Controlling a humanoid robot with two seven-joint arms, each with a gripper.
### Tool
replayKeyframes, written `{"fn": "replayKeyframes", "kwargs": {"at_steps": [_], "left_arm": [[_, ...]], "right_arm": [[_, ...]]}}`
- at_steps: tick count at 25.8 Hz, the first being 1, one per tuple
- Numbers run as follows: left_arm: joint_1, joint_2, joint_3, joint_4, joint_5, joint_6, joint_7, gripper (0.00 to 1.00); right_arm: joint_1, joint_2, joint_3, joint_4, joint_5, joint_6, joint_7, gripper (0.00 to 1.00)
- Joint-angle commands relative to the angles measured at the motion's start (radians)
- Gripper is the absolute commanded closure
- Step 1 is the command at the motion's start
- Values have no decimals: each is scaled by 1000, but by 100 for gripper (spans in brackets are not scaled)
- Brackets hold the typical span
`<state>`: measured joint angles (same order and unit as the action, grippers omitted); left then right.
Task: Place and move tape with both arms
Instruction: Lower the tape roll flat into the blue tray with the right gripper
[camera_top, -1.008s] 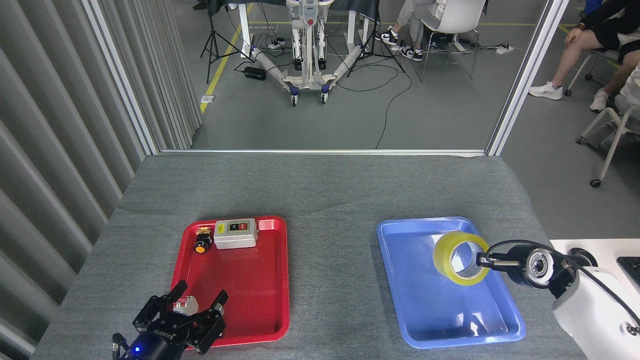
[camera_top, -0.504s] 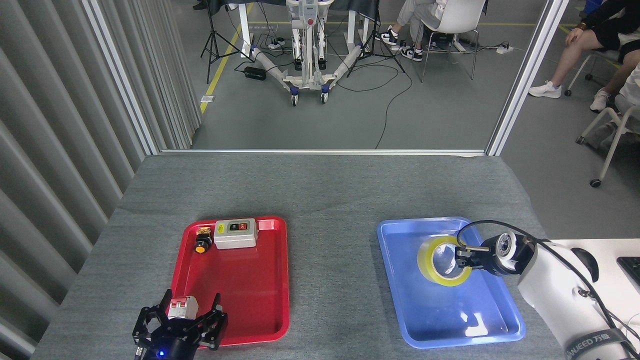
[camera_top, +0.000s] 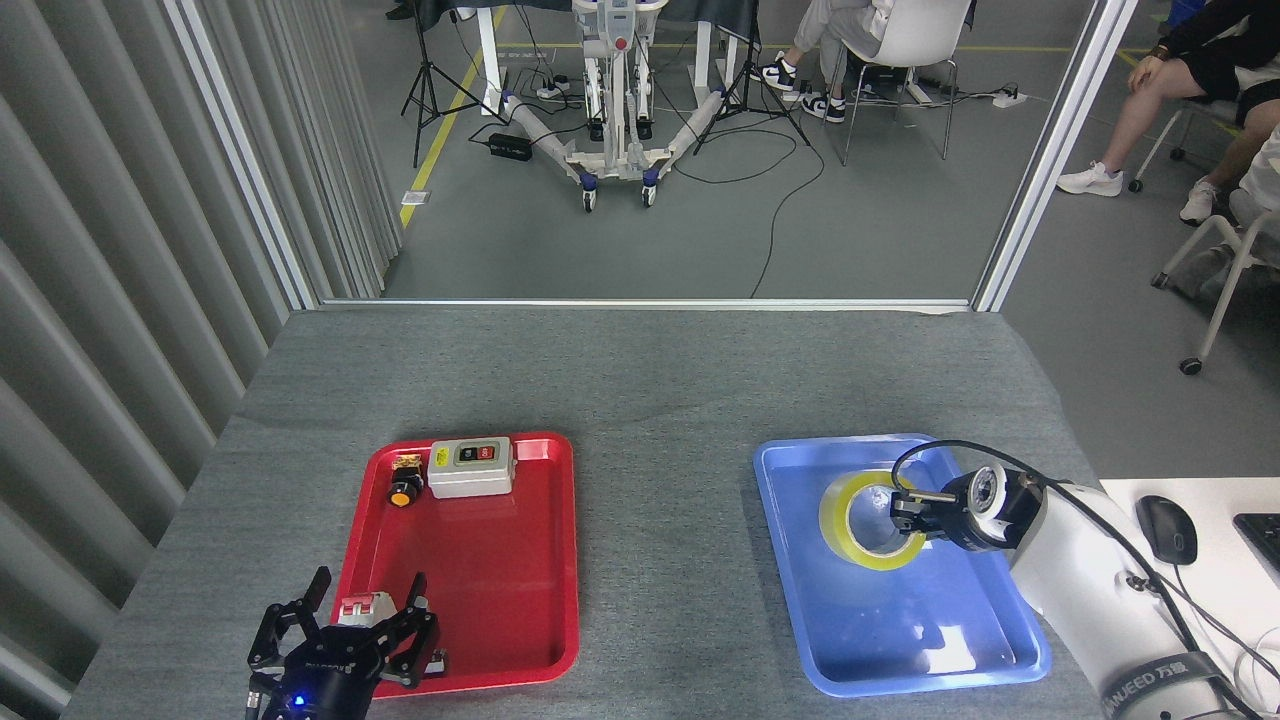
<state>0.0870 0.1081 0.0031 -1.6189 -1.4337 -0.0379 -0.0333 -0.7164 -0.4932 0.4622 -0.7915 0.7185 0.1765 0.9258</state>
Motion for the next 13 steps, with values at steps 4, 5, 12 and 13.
{"fn": "replayKeyframes", "kwargs": {"at_steps": [4,5,12,13], "left_arm": [[-36,-41,63,51,1,-56,9,1],[-39,-42,77,54,-1,-76,9,1],[-53,-47,90,62,-1,-94,10,1],[-55,-47,90,62,-1,-94,10,1]], "right_arm": [[0,1,-2,2,18,1,-1,62],[2,1,-2,2,18,0,-4,61],[9,-2,-1,0,18,-2,-36,58],[9,-4,-1,0,18,-3,-38,58]]}}
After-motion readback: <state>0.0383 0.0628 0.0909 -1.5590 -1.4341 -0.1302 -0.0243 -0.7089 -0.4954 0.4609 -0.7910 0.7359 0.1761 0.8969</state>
